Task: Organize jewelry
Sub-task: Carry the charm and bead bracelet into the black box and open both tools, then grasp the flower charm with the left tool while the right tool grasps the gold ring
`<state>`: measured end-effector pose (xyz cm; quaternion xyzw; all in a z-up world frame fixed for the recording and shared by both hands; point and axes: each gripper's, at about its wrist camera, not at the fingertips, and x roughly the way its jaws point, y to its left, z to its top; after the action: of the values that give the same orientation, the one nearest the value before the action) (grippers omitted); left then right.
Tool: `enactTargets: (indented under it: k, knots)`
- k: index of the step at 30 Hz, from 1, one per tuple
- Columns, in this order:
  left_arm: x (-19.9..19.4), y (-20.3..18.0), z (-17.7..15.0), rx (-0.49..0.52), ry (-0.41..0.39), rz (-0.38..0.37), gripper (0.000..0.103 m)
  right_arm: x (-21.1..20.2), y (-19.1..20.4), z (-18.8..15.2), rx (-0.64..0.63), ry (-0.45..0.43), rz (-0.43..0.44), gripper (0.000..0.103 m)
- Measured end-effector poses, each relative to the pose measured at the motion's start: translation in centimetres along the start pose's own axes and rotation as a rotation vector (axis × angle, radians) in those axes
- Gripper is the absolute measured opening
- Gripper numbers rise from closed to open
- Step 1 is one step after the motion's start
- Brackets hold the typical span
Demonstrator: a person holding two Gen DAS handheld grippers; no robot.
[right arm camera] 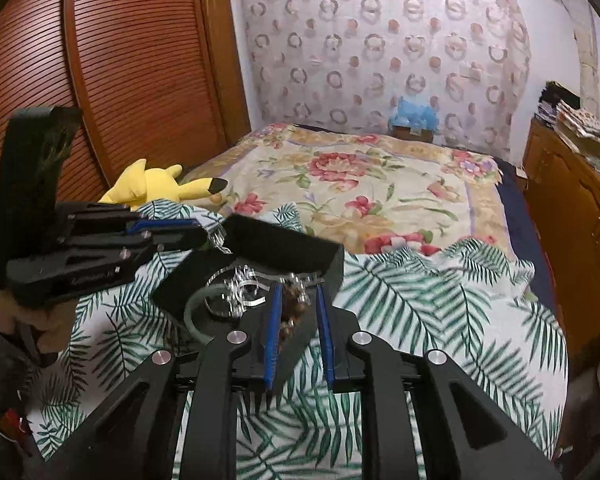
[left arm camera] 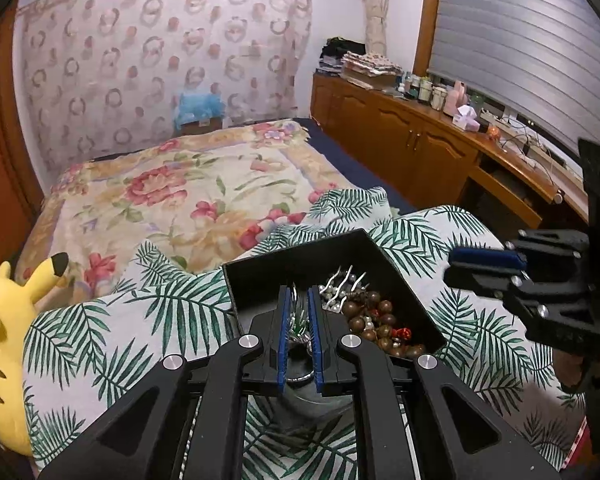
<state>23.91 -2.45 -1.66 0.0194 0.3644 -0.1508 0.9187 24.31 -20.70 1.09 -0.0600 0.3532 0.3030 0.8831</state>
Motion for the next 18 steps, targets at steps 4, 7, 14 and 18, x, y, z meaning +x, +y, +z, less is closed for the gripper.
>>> enactTargets:
  k: [4, 7, 14, 18]
  knots:
    - [-0.3, -0.1, -0.3, -0.002, 0.001, 0.001, 0.024, -0.5, 0.5, -1.6, -0.003, 0.016, -0.007, 0.02]
    - [-0.8, -0.4, -0.6, 0.004, -0.001, 0.004, 0.026, -0.9, 1.2, -2.8, -0.004, 0.024, 0.002, 0.02]
    - [-2.2, -1.2, -2.1, -0.005, -0.006, 0.012, 0.04, -1.7, 2.9, -5.5, -0.025, 0.055, 0.009, 0.02]
    - [-2.9, -1.6, -2.8, 0.001, 0.002, 0.023, 0.044, -2.1, 3.4, -6.7, -0.018, 0.066, 0.016, 0.024]
